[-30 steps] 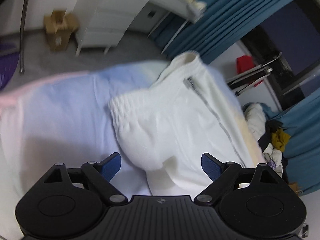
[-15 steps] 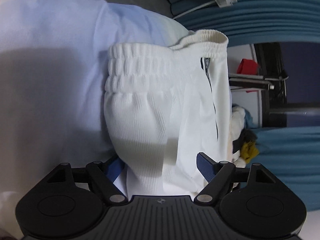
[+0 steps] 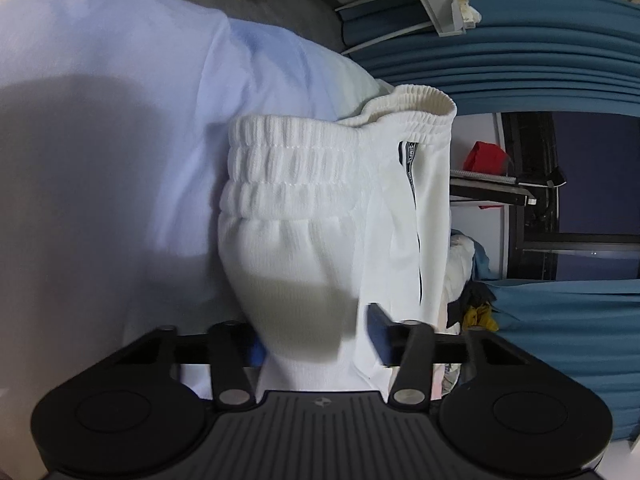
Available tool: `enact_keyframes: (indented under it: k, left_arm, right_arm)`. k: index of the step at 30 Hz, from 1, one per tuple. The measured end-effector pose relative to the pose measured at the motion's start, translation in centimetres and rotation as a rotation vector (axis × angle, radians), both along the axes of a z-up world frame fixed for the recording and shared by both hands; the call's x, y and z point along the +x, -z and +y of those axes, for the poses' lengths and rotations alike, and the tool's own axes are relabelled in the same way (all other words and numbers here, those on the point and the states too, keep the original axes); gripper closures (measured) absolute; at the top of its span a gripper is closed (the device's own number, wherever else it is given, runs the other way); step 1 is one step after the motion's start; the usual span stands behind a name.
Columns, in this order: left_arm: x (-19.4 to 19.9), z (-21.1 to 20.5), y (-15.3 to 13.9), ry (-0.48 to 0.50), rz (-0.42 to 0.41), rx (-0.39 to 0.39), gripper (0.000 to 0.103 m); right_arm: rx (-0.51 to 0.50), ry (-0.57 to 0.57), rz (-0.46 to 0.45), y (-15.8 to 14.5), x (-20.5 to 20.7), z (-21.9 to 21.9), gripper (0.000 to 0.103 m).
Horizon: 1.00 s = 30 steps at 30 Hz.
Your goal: Fold clothes
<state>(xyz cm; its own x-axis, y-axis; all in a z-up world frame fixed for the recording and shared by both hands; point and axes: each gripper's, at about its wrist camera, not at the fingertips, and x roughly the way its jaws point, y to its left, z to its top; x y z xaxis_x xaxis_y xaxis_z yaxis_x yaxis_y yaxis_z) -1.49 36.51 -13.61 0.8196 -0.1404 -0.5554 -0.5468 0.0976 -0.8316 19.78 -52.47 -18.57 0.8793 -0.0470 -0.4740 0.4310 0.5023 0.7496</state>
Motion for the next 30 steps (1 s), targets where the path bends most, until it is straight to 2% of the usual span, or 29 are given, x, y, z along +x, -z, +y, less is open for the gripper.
enact_keyframes:
  k: [1,4,9,12,16,19,24,28,30]
  left_arm:
    - [0.0,0.0,0.0,-0.001,0.0,0.003,0.074]
    - [-0.6,0.0,0.0,-0.002,-0.015,0.002,0.088]
    - [-2.1,0.7,-1.6,-0.02,-0.084,0.012,0.093]
    - [-3.3,1.3,-4.1,-0.046,-0.136,0.006,0.094]
    - [-4.5,2.5,-7.6,-0.046,-0.191,0.023,0.094]
    - [-3.7,3.2,-9.8,0.004,-0.187,0.056,0.094]
    - [0.5,4.6,-11.6,0.013,-0.167,0.038,0.093]
    - [6.6,6.5,-11.6,0.018,-0.136,0.035,0.093]
    - [10.6,7.3,-11.1,0.023,-0.117,0.076,0.093]
  right_arm:
    - [0.007,0.018,0.001,0.0,-0.2,-0.2,0.096]
    - [0.013,0.064,-0.015,-0.5,-1.1,-0.3,0.096]
    - [0.032,0.118,-0.09,-2.2,-3.3,0.0,0.097]
    - [0.108,0.127,-0.126,-2.9,-4.8,-0.4,0.097]
    - [0.068,0.089,-0.167,-5.5,-6.6,-0.5,0.097]
    - [0.041,0.086,-0.231,-8.0,-6.6,-0.4,0.097]
    - [-0.065,0.06,-0.242,-11.8,-0.8,1.6,0.097]
    - [-0.171,0.039,-0.188,-13.2,8.3,4.9,0.097]
    - [-0.235,0.023,-0.137,-12.9,13.9,7.0,0.097]
